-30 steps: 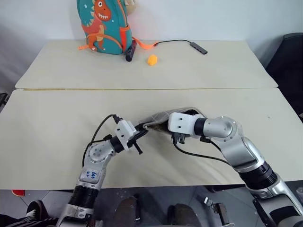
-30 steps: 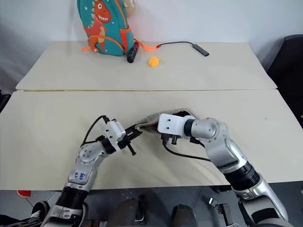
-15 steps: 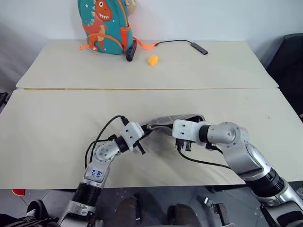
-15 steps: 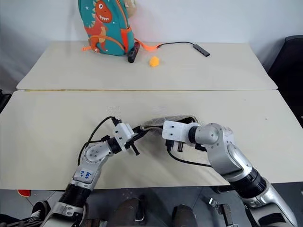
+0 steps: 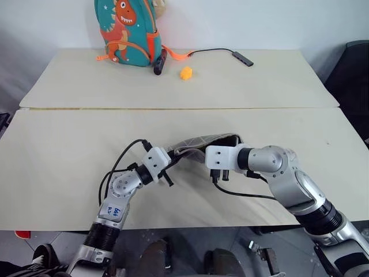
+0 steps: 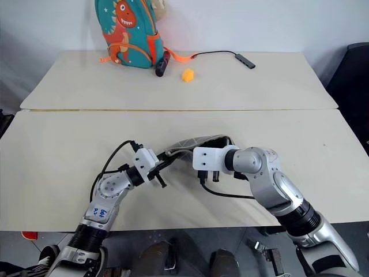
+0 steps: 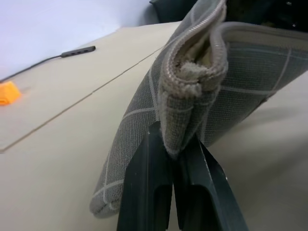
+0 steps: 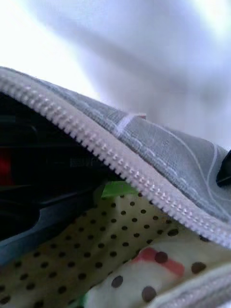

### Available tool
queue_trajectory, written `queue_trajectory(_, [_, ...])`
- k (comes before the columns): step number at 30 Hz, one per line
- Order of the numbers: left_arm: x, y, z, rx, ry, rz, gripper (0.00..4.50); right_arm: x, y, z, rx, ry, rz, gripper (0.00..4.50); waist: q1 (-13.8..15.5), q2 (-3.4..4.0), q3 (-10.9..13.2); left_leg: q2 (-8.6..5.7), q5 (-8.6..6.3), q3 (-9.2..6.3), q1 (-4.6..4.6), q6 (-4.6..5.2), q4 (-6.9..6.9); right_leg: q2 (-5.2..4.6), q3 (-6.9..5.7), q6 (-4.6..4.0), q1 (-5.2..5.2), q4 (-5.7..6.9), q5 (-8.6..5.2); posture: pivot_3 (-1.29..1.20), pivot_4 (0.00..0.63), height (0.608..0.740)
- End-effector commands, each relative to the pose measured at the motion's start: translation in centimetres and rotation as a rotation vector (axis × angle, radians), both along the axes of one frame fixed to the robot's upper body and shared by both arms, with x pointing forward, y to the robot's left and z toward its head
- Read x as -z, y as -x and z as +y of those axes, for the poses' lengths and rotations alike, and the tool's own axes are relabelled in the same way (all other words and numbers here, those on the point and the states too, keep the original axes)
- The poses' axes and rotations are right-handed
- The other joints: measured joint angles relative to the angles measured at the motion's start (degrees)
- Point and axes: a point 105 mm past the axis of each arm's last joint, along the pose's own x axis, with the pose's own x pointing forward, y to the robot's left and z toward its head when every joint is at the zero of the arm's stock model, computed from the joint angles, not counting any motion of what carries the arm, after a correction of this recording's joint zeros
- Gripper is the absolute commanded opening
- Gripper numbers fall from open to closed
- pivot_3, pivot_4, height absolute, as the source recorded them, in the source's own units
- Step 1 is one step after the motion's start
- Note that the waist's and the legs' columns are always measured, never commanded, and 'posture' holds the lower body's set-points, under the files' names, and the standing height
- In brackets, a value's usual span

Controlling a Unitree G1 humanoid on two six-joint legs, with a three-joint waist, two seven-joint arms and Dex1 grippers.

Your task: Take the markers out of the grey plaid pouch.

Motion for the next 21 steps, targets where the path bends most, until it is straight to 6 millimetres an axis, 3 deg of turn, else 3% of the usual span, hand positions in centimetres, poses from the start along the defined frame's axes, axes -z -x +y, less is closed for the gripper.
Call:
queue_trajectory(1, [0.6,0.9,-1.5,0.077,-0.072,-0.018,0.00,-3.1,0.4,1.9,0.003,-0.209,0.025,0.57,-0.11,0.00,0.00,0.00,0.00,-0.01,0.00,0.00,0.00,0.00,0.01,0.00,0.00,0.00,0.00,0.00,0.150,0.740])
queue_trajectory(8, [0.7,1.4,-0.9,0.109,-0.060,0.008,0.00,-2.4,-0.2,0.6,0.058,-0.190,0.066,0.57,-0.09,0.01,0.00,0.00,0.00,-0.03,-0.01,-0.01,0.00,0.01,0.00,-0.01,-0.03,0.06,0.00,0.00,0.150,0.740])
queue_trajectory(16, [-0.5,1.4,-0.6,0.135,0.014,0.021,0.00,-1.3,0.1,1.0,0.012,-0.156,0.055,0.57,-0.16,0.01,0.00,0.01,0.00,-0.03,-0.01,-0.02,-0.01,0.01,0.01,-0.01,-0.05,0.06,0.00,0.00,0.150,0.740])
queue_trajectory(21, [0.3,1.2,-0.3,0.124,-0.058,0.019,0.00,-2.0,0.1,0.5,0.000,-0.124,0.033,0.57,-0.15,0.01,0.00,0.01,0.01,-0.02,-0.01,-0.01,0.00,0.01,0.00,-0.01,-0.05,0.06,0.00,0.00,0.150,0.740])
